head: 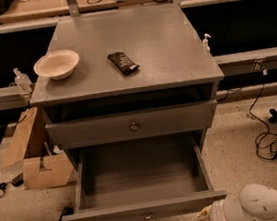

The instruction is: Close middle drawer

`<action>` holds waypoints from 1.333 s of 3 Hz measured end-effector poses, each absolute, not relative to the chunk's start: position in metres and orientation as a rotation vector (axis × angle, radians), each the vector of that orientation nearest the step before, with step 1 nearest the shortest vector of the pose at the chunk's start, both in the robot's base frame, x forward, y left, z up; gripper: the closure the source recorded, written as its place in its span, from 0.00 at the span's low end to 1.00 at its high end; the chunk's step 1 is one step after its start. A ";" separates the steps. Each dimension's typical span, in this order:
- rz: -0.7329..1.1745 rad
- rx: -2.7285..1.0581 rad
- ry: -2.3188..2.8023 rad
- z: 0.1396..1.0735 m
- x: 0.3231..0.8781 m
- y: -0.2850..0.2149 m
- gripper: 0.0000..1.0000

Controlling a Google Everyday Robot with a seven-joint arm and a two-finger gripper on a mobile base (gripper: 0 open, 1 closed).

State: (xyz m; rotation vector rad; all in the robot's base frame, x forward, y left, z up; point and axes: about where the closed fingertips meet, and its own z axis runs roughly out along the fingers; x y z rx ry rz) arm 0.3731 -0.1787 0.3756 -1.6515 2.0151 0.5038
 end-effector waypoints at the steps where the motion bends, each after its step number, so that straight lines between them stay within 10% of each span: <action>1: 0.520 -1.677 2.045 0.377 0.349 -0.173 1.00; 4: 0.480 -1.642 1.971 0.370 0.374 -0.174 1.00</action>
Offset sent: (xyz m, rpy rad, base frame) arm -0.0429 0.0050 0.0044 -0.0442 0.0254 -0.0062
